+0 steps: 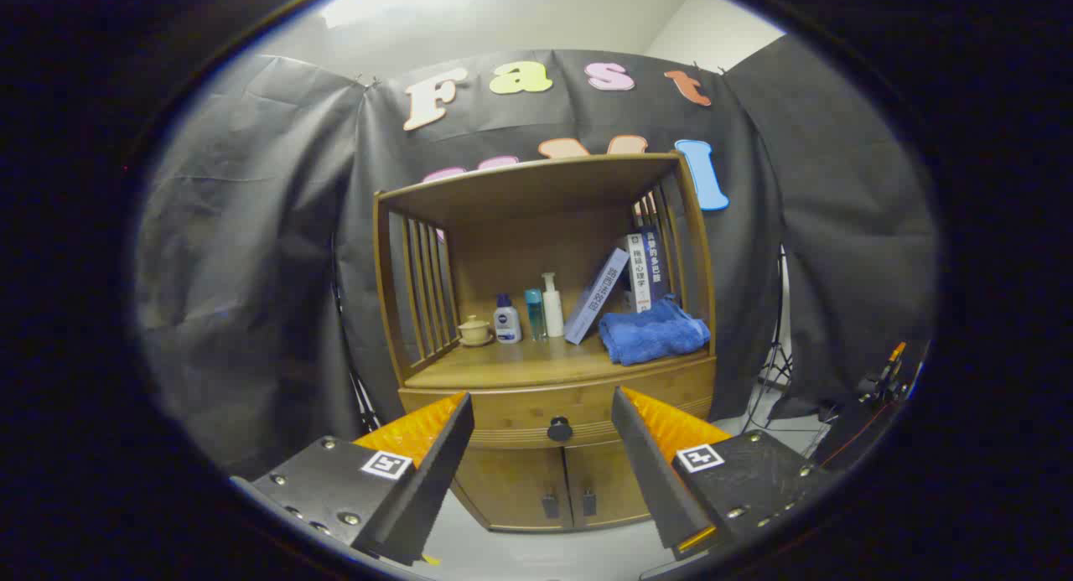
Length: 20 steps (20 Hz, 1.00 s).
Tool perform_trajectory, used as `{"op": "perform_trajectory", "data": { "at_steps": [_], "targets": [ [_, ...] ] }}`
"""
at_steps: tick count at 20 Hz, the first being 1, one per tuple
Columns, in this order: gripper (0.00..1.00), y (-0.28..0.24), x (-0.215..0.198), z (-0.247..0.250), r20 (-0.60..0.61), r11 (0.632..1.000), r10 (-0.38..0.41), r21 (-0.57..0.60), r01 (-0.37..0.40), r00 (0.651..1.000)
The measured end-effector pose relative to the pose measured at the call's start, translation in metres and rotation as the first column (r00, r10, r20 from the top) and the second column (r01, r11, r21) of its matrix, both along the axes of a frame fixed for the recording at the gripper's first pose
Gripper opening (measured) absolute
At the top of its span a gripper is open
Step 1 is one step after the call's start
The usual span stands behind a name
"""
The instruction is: Pull open the drawer, take out the items inside it, and place them on the countertop above the cabinet.
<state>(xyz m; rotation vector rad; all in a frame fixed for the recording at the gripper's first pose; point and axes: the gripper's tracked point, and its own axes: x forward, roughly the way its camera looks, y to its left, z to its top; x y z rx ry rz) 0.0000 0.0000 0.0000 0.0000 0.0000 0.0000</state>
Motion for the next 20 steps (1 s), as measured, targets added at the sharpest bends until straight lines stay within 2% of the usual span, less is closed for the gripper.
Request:
{"op": "perform_trajectory", "data": {
  "at_steps": [15, 20],
  "targets": [
    [0.99, -0.009, 0.008, -0.015, 0.015, 0.997, -0.037, -0.066, 0.038, 0.999],
    [0.99, -0.014, 0.027, -0.033, 0.05, 0.995, -0.06, -0.081, 0.064, 0.997]
  ]
}}
